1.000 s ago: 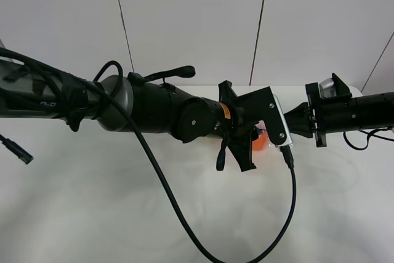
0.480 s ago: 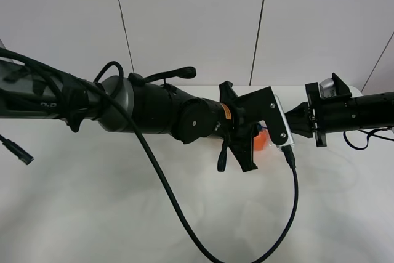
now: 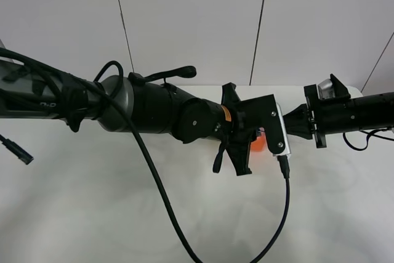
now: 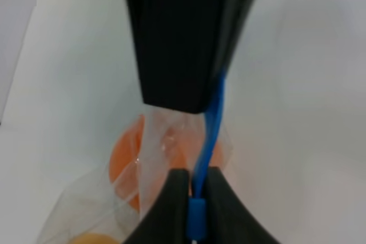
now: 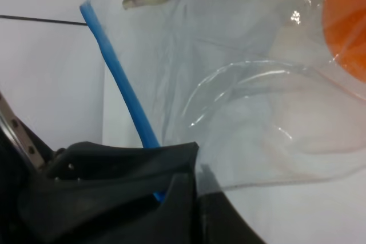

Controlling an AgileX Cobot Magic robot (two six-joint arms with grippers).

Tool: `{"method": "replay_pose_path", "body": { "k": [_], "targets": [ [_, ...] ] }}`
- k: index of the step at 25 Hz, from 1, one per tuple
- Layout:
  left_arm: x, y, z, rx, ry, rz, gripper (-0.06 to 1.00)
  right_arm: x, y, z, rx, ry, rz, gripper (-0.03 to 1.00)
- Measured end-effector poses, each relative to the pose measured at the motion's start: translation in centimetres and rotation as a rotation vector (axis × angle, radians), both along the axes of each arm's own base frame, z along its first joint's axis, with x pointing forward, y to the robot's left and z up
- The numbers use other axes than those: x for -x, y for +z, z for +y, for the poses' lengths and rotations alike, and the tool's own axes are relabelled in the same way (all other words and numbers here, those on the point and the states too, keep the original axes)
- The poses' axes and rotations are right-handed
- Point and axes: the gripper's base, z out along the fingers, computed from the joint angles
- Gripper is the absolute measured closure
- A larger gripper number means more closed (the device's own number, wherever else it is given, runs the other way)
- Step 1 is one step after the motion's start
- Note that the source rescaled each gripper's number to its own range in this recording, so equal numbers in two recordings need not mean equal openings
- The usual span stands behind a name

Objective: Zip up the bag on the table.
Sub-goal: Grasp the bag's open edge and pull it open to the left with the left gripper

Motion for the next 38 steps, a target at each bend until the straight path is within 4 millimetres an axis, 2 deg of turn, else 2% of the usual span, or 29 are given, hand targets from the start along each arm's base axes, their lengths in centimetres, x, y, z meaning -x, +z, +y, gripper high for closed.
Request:
{"method": "replay_pose_path", "body": {
  "k": [7, 11, 21, 30, 38],
  "targets": [
    [0.0, -0.2, 0.3, -0.047, -0.028, -0.008, 0.94, 0.1, -0.2, -0.1, 0.019, 0.006, 0.002, 0.97],
    [-0.8, -0.4, 1.1, -0.060, -0.007, 0.005, 0.94, 0.0, -0.2, -0.1, 0.031, -0.003, 0.000, 0.97],
    [-3.9, -0.8, 4.9, -0.116, 0.083, 0.050, 0.94, -0.2, -0.4, -0.3, 0.056, -0.029, -0.003, 0.97],
    [-7.1, -0.9, 9.2, -0.139, 0.183, 0.053, 0.94, -0.3, -0.4, -0.3, 0.051, -0.039, -0.005, 0.97],
    [-8.9, -1.1, 12.5, -0.159, 0.254, 0.079, 0.94, -0.3, -0.4, -0.3, 0.050, -0.040, -0.005, 0.97]
  ]
}}
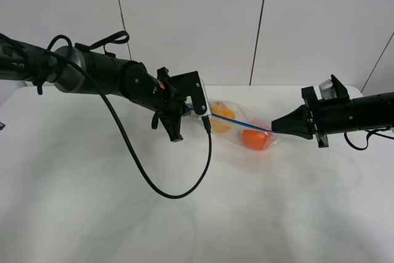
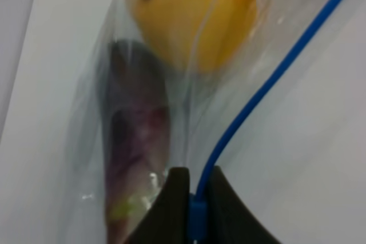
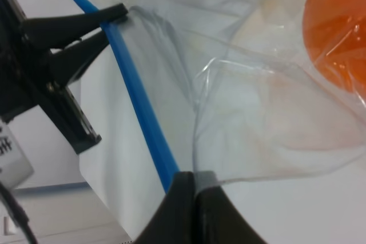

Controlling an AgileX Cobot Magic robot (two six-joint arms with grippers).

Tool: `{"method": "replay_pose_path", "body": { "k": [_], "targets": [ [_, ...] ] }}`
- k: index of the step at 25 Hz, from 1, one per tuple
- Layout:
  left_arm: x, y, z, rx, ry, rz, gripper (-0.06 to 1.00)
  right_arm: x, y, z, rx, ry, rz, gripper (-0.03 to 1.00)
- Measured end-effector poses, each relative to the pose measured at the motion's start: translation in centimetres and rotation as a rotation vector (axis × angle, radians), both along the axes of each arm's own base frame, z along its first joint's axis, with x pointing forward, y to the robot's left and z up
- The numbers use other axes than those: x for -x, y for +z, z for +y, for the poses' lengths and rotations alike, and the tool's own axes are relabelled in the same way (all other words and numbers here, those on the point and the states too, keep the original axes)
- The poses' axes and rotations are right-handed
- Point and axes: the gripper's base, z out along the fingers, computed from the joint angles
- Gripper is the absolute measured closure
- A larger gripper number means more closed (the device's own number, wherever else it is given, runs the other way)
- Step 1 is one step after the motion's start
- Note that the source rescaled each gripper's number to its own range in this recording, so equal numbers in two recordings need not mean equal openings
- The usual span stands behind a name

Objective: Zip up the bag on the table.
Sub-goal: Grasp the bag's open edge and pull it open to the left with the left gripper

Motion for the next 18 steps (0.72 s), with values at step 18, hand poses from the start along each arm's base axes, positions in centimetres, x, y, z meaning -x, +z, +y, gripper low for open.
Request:
{"method": "replay_pose_path", "body": {
  "k": [18],
  "targets": [
    [-2.3, -0.2, 5.5, -0.023, 0.119, 0.030, 0.94, 0.0, -0.1, 0.0, 0.011, 0.001, 0.002, 0.97]
  ]
}}
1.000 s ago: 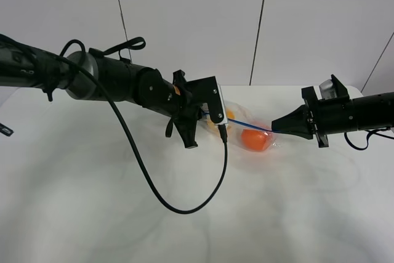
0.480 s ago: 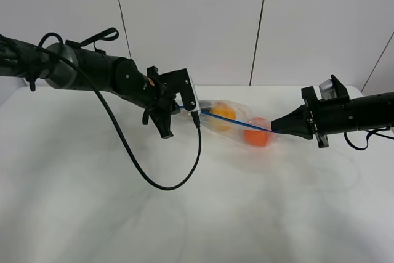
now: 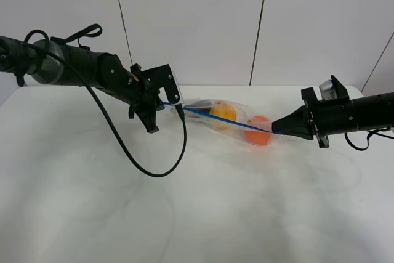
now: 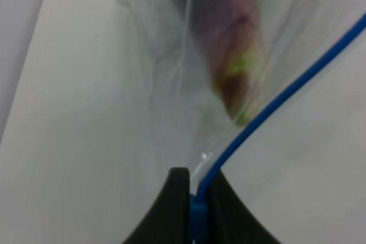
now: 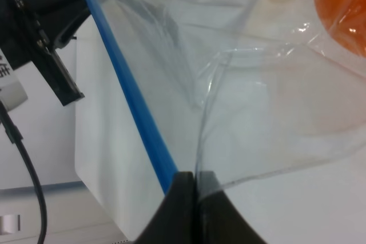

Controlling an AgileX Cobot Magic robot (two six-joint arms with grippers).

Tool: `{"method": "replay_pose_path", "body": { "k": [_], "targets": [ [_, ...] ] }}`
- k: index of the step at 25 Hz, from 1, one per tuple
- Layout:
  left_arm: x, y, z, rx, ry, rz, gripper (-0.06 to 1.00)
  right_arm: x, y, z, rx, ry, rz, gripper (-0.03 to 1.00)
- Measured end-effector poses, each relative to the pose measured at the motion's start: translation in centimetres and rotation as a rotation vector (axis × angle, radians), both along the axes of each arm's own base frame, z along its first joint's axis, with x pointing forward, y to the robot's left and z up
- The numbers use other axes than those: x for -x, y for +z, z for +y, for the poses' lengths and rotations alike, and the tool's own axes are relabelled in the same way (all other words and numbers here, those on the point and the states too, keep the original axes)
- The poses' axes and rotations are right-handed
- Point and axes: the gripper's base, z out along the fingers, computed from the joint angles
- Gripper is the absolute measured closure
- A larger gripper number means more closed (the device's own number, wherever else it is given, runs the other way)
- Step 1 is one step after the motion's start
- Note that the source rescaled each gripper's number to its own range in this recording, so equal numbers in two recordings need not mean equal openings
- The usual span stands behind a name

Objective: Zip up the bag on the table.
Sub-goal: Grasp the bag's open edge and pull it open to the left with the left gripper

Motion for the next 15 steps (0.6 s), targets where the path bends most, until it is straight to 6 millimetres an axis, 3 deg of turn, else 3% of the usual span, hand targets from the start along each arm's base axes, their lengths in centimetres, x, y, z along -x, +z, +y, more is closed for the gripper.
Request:
{"method": "replay_pose_path", "body": {
  "k": [15],
  "targets": [
    [-0.22, 0.00, 0.60, 0.030, 0.050, 0.014, 0.94, 0.02, -0.06, -0.03, 0.007, 0.002, 0.002, 0.97]
  ]
}}
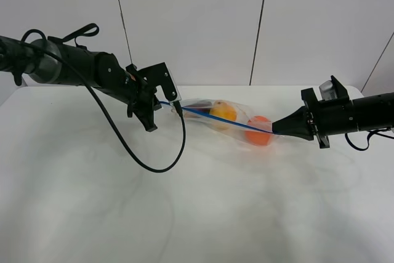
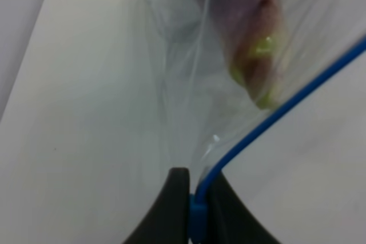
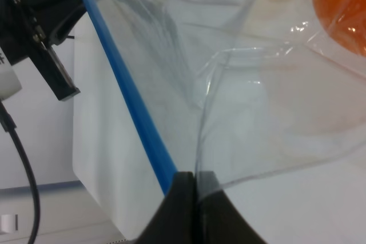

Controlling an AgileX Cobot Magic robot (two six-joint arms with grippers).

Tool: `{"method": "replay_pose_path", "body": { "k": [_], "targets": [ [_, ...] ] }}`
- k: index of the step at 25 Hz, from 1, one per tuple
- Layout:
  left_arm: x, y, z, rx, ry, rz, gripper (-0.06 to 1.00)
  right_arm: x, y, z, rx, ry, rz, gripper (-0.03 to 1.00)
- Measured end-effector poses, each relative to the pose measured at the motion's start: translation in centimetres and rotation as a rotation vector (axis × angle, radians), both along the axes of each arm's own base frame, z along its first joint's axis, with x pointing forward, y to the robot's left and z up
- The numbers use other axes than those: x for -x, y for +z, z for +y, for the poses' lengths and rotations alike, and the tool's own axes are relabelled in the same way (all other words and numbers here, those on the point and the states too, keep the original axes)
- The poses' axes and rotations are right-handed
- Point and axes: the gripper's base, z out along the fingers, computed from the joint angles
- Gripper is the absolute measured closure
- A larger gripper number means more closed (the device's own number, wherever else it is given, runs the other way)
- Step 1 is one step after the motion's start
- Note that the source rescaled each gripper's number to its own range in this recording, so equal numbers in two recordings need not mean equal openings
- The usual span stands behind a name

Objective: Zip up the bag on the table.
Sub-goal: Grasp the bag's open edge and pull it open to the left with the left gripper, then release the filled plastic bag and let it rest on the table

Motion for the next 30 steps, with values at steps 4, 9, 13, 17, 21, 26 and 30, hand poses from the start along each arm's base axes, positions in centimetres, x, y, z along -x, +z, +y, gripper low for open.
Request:
{"method": "replay_pose_path", "body": {
  "k": [4, 9, 13, 17, 21, 26, 30],
  "targets": [
    [-0.1, -0.1, 0.4, 0.024, 0.038, 0.023, 0.94, 0.0, 0.0, 0.0, 0.000, 0.000, 0.000, 0.97],
    [0.1, -0.2, 0.4, 0.043, 0.065, 0.058, 0.94, 0.0, 0.0, 0.0, 0.002, 0.003, 0.000, 0.97],
    [0.0, -0.3, 0.8, 0.038, 0.073, 0.065, 0.76, 0.1, -0.2, -0.1, 0.023, 0.013, 0.002, 0.97],
    [-0.3, -0.3, 1.8, 0.054, 0.117, 0.069, 0.40, 0.3, -0.4, -0.2, 0.051, 0.032, 0.006, 0.97],
    [-0.4, -0.3, 2.2, 0.099, 0.182, 0.087, 0.06, 0.4, -0.5, -0.2, 0.064, 0.045, 0.008, 0.97],
    [-1.1, -0.4, 5.1, 0.207, 0.382, 0.138, -0.05, 0.4, -0.5, -0.2, 0.072, 0.051, 0.009, 0.97],
    [-1.4, -0.6, 8.1, 0.315, 0.593, 0.203, -0.06, 0.4, -0.6, -0.3, 0.079, 0.050, 0.008, 0.97]
  ]
}}
